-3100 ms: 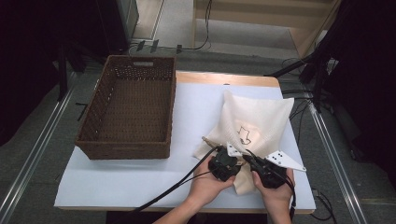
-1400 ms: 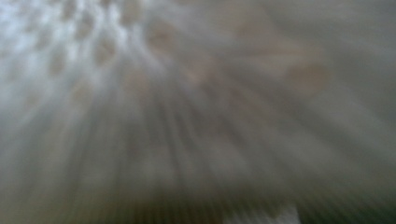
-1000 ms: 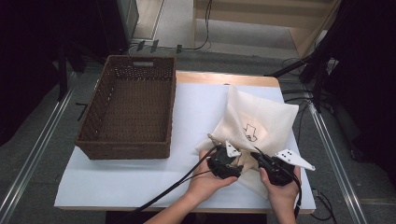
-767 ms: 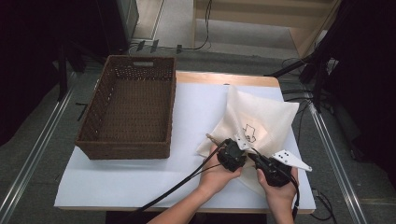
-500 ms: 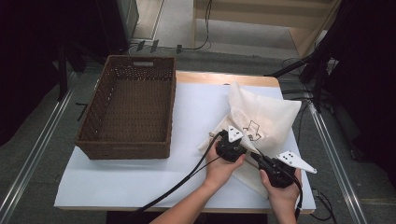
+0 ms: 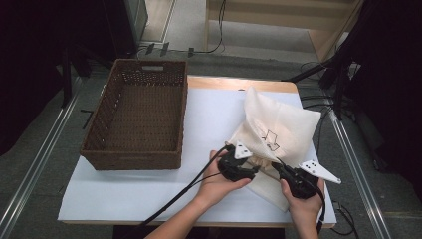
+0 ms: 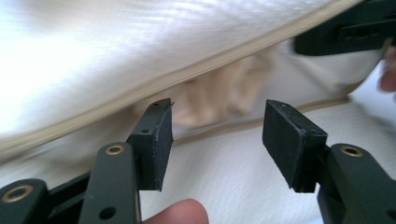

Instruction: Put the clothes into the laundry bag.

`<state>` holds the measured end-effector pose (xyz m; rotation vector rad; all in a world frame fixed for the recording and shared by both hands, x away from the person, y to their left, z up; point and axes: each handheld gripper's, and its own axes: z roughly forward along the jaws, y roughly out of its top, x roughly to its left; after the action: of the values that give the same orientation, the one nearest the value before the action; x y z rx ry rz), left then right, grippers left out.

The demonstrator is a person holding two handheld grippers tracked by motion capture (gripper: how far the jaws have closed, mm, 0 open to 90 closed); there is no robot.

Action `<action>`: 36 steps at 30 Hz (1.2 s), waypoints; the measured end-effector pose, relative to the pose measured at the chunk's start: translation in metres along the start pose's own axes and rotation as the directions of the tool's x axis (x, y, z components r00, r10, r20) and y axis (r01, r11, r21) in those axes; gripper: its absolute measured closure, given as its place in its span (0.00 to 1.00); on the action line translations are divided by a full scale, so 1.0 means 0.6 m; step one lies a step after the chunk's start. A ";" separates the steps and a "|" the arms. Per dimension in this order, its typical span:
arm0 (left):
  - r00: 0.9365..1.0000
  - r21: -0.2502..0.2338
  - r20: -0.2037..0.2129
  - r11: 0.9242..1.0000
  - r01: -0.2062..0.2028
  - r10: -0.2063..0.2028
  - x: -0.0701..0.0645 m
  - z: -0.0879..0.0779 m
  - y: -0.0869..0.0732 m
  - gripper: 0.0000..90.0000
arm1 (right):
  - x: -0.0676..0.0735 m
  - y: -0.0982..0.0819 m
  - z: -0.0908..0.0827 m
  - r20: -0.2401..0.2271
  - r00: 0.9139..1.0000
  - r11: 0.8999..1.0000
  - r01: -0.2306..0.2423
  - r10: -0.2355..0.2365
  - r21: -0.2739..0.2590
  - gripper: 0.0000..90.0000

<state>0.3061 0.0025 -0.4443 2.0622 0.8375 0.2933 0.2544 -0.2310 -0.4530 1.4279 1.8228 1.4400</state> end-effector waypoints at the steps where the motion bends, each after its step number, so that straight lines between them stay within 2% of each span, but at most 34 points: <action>1: 0.999 -0.010 -0.039 1.000 0.022 -0.022 0.011 -0.013 -0.003 0.45 | 0.000 0.000 0.000 0.002 1.000 1.000 0.001 -0.001 -0.001 0.98; 2: 0.995 -0.018 -0.088 0.998 0.055 -0.057 0.022 -0.025 -0.005 0.41 | 0.000 0.001 0.000 0.004 1.000 1.000 0.008 -0.008 -0.003 0.98; 3: 0.984 -0.021 -0.134 0.993 0.114 -0.115 0.033 -0.035 -0.009 0.37 | 0.002 0.001 0.000 0.004 1.000 1.000 0.006 -0.006 -0.002 0.98; 4: 0.972 -0.029 -0.159 0.985 0.168 -0.171 0.041 -0.043 -0.013 0.35 | 0.002 0.001 0.001 0.005 1.000 1.000 0.014 -0.014 0.000 0.98; 5: 0.967 -0.036 -0.179 0.984 0.176 -0.180 0.045 -0.047 -0.017 0.34 | 0.003 0.001 0.003 0.003 1.000 1.000 0.013 -0.013 0.005 0.98; 7: 0.960 -0.008 -0.245 0.990 0.138 -0.136 0.049 -0.043 -0.025 0.30 | 0.004 0.000 0.006 0.003 1.000 1.000 0.012 -0.012 0.003 0.98; 9: 0.953 0.039 -0.272 0.988 0.150 -0.134 0.055 -0.030 -0.032 0.30 | 0.003 0.000 0.007 0.001 1.000 1.000 0.011 -0.011 0.006 0.98; 10: 0.950 0.058 -0.274 0.984 0.170 -0.148 0.059 -0.023 -0.036 0.30 | 0.003 0.000 0.007 -0.001 1.000 1.000 0.010 -0.010 0.006 0.98; 12: 0.955 0.092 -0.246 0.977 0.195 -0.167 0.065 -0.010 -0.041 0.39 | 0.003 0.000 0.006 0.002 1.000 1.000 0.011 -0.011 0.008 0.98; 13: 0.955 0.114 -0.235 0.970 0.213 -0.182 0.068 -0.003 -0.044 0.42 | 0.003 0.000 0.006 0.002 1.000 1.000 0.013 -0.013 0.009 0.98; 14: 0.952 0.111 -0.248 0.971 0.211 -0.178 0.069 0.000 -0.046 0.49 | 0.003 -0.001 0.006 0.003 1.000 1.000 0.016 -0.016 0.010 0.98; 15: 0.953 0.118 -0.247 0.971 0.208 -0.174 0.070 -0.003 -0.046 0.64 | 0.003 -0.001 0.006 0.002 1.000 1.000 0.019 -0.019 0.011 0.98; 16: 0.959 0.130 -0.201 0.965 0.229 -0.201 0.073 -0.006 -0.045 0.84 | 0.003 -0.002 0.006 0.004 1.000 1.000 0.021 -0.021 0.010 0.98; 17: 0.962 0.128 -0.175 0.964 0.235 -0.211 0.072 -0.010 -0.045 0.93 | 0.003 -0.002 0.007 0.002 1.000 1.000 0.018 -0.018 0.010 0.98; 19: 0.977 0.138 -0.124 0.971 0.193 -0.176 0.063 -0.021 -0.046 0.96 | 0.002 -0.002 0.007 0.004 1.000 1.000 0.017 -0.017 0.010 0.98; 21: 0.984 0.159 -0.050 0.971 0.180 -0.174 0.052 -0.036 -0.049 0.97 | 0.000 -0.002 0.007 0.010 1.000 1.000 0.017 -0.017 0.012 0.98; 23: 0.980 0.181 0.052 0.967 0.180 -0.192 0.043 -0.052 -0.057 0.97 | -0.002 -0.002 0.008 0.018 1.000 1.000 0.006 -0.006 0.012 0.98; 24: 0.979 0.194 0.084 0.967 0.168 -0.187 0.038 -0.059 -0.063 0.97 | -0.004 -0.001 0.008 0.022 1.000 1.000 0.005 -0.006 0.009 0.98; 26: 0.973 0.237 0.164 0.964 0.123 -0.164 0.027 -0.067 -0.079 0.97 | -0.005 0.001 0.009 0.022 1.000 1.000 -0.002 0.002 0.006 0.98; 27: 0.972 0.263 0.182 0.960 0.099 -0.150 0.021 -0.066 -0.089 0.97 | -0.004 0.001 0.009 0.020 1.000 1.000 -0.002 0.002 0.008 0.98; 28: 0.972 0.280 0.191 0.957 0.079 -0.136 0.016 -0.067 -0.097 0.97 | -0.002 0.001 0.011 0.020 1.000 1.000 0.004 -0.004 0.008 0.98; 29: 0.973 0.273 0.195 0.960 0.068 -0.125 0.013 -0.070 -0.101 0.96 | -0.001 0.001 0.013 0.016 1.000 1.000 0.013 -0.013 0.011 0.98; 30: 0.976 0.262 0.182 0.962 0.071 -0.122 0.013 -0.076 -0.100 0.94 | 0.001 0.000 0.015 0.012 1.000 1.000 0.020 -0.020 0.016 0.98; 31: 0.984 0.227 0.137 0.970 0.081 -0.115 0.011 -0.084 -0.095 0.82 | 0.003 -0.001 0.017 0.015 1.000 0.999 0.028 -0.028 0.019 0.98; 32: 0.988 0.187 0.101 0.978 0.096 -0.116 0.009 -0.091 -0.091 0.67 | 0.004 0.000 0.018 0.015 0.999 0.999 0.031 -0.032 0.020 0.98; 33: 0.990 0.131 0.072 0.985 0.114 -0.124 0.007 -0.101 -0.083 0.56 | 0.004 0.000 0.018 0.014 0.999 0.999 0.029 -0.029 0.019 0.98; 34: 0.991 0.089 0.052 0.989 0.118 -0.123 0.002 -0.110 -0.075 0.52 | 0.004 0.001 0.017 0.014 1.000 1.000 0.023 -0.024 0.017 0.98; 36: 0.996 0.024 0.036 0.996 0.086 -0.087 -0.015 -0.119 -0.057 0.51 | 0.001 0.002 0.017 0.014 1.000 1.000 0.022 -0.023 0.014 0.96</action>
<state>0.2491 0.0560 -0.4280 2.0390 0.9088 0.1985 0.2626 -0.2260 -0.4558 1.4163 1.8382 1.4052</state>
